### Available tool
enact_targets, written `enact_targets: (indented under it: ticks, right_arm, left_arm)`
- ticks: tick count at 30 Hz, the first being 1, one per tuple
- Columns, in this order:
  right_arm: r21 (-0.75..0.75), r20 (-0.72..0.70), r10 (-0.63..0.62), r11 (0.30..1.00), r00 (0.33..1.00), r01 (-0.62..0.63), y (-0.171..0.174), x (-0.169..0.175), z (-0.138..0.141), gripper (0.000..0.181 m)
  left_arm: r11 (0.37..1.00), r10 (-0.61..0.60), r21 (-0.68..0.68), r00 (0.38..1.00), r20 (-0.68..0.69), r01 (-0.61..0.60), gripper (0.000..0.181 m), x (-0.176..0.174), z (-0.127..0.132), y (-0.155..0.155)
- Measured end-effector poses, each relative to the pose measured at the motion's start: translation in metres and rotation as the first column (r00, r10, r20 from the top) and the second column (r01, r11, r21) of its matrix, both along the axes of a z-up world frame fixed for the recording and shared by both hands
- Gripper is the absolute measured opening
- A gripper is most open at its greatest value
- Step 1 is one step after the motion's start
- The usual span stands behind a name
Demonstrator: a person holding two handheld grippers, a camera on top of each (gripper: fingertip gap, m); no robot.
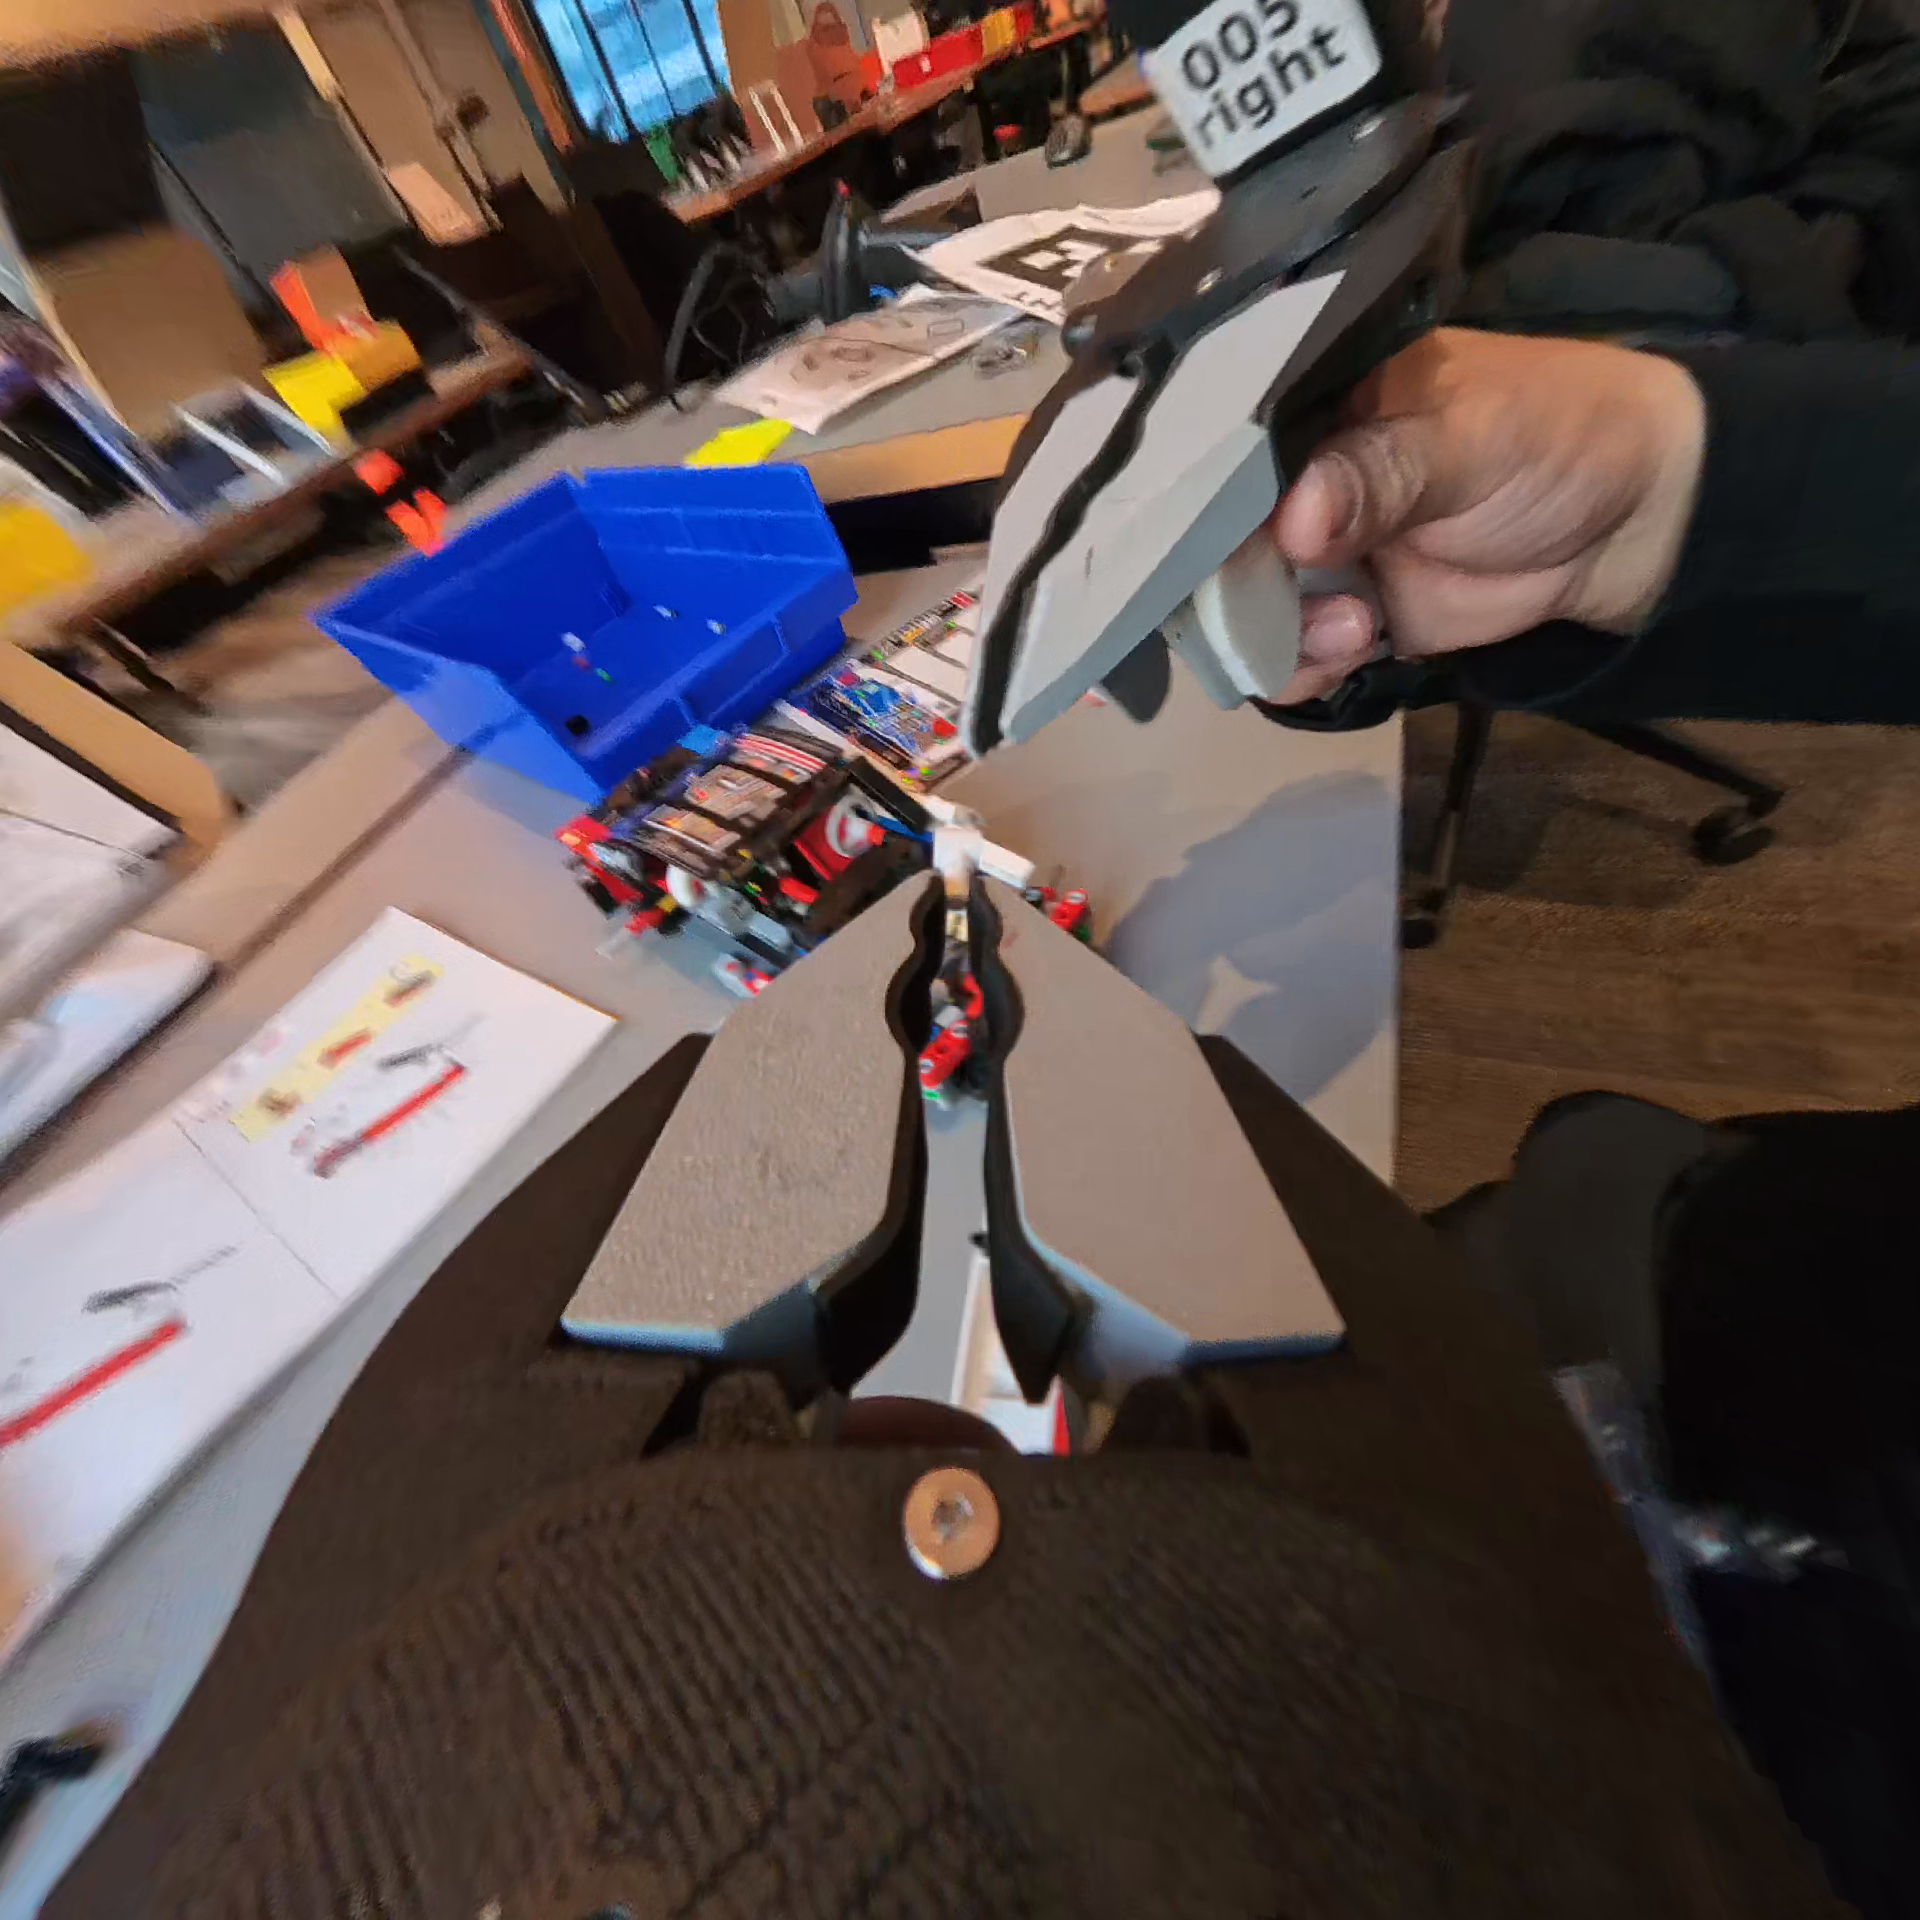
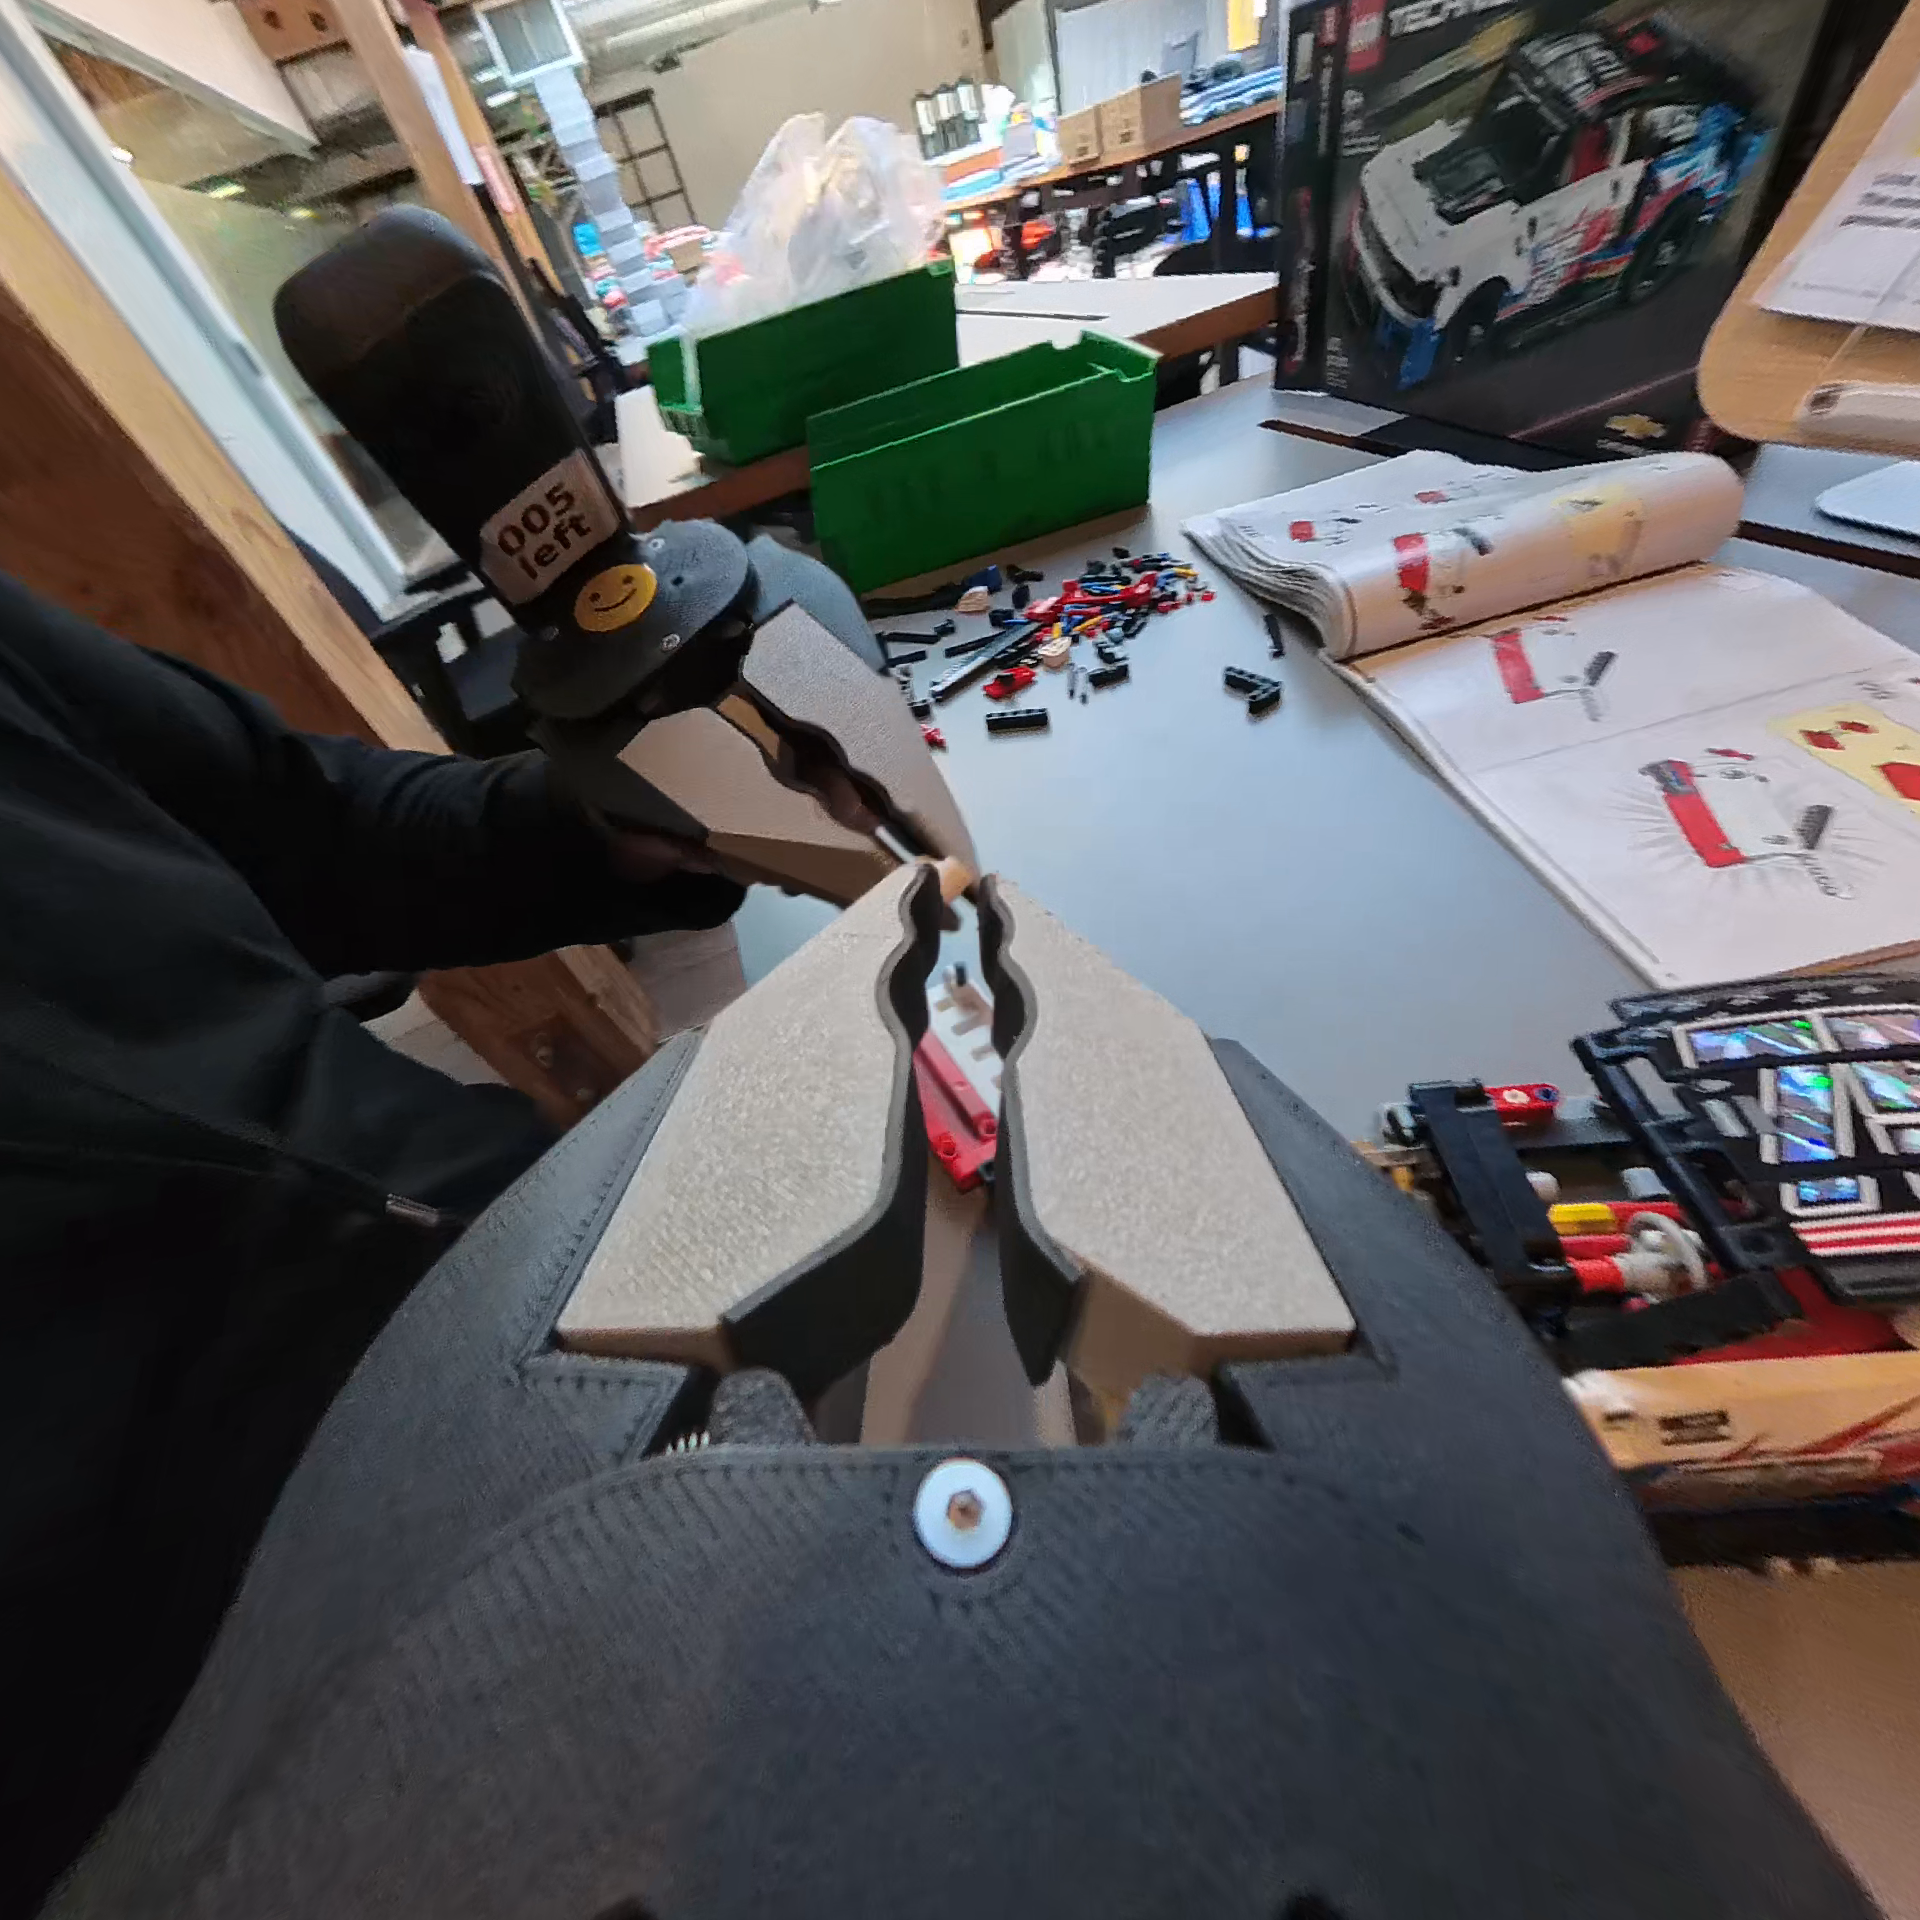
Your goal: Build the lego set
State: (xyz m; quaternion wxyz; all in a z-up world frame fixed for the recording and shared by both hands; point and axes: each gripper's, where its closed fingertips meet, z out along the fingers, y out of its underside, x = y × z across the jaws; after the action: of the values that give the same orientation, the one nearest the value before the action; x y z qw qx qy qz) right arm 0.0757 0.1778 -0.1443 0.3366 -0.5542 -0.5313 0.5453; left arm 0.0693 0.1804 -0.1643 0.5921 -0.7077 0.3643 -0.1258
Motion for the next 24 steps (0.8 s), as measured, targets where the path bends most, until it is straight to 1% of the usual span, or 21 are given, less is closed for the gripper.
enact_targets:
  ticks: [2, 3, 4, 6, 8, 12, 15, 20, 24]
  right_arm:
    - [0.013, 0.007, -0.046, 0.999, 0.999, 0.045, 0.009, 0.000, 0.004, 0.005]
    - [0.012, 0.005, -0.060, 0.998, 0.998, 0.060, 0.012, 0.000, 0.006, 0.005]
    - [0.002, 0.006, -0.067, 0.998, 0.998, 0.067, 0.015, 0.000, 0.007, 0.005]
    - [-0.049, 0.009, -0.052, 0.997, 0.999, 0.052, 0.014, 0.000, 0.008, 0.005]
    - [-0.111, -0.007, -0.008, 0.994, 1.000, 0.007, 0.004, -0.001, 0.010, 0.006]
    - [-0.177, -0.006, 0.096, 0.980, 0.995, -0.096, -0.020, -0.006, 0.007, 0.007]
    - [-0.183, -0.009, 0.117, 0.976, 0.993, -0.117, -0.026, -0.012, 0.005, 0.007]
    - [-0.149, 0.018, 0.094, 0.985, 0.995, -0.090, -0.024, -0.015, -0.008, 0.002]
    - [-0.183, 0.007, 0.080, 0.980, 0.997, -0.078, -0.019, -0.012, -0.013, 0.002]
  left_arm:
    - [0.993, -0.022, -0.115, 0.995, 0.102, 0.034, 0.000, 0.001, -0.002, -0.001]
    - [0.991, -0.018, -0.131, 0.988, 0.153, 0.039, 0.000, 0.000, 0.001, 0.000]
    - [0.991, -0.033, -0.118, 0.983, 0.183, 0.056, 0.000, -0.002, 0.006, -0.001]
    - [0.996, -0.083, -0.029, 0.980, 0.180, 0.090, 0.001, -0.004, 0.015, -0.008]
    - [0.992, -0.114, 0.062, 0.983, 0.142, 0.106, 0.000, -0.004, 0.021, -0.015]
    - [0.975, -0.067, 0.212, 0.997, -0.026, 0.071, 0.000, -0.007, 0.020, -0.019]
    - [0.953, -0.016, 0.298, 0.986, -0.164, 0.065, 0.000, -0.005, 0.015, -0.018]
    - [0.937, 0.023, 0.342, 0.961, -0.275, 0.075, 0.000, 0.002, 0.005, -0.015]
    - [0.937, 0.037, 0.343, 0.952, -0.305, 0.074, 0.000, 0.004, 0.001, -0.009]
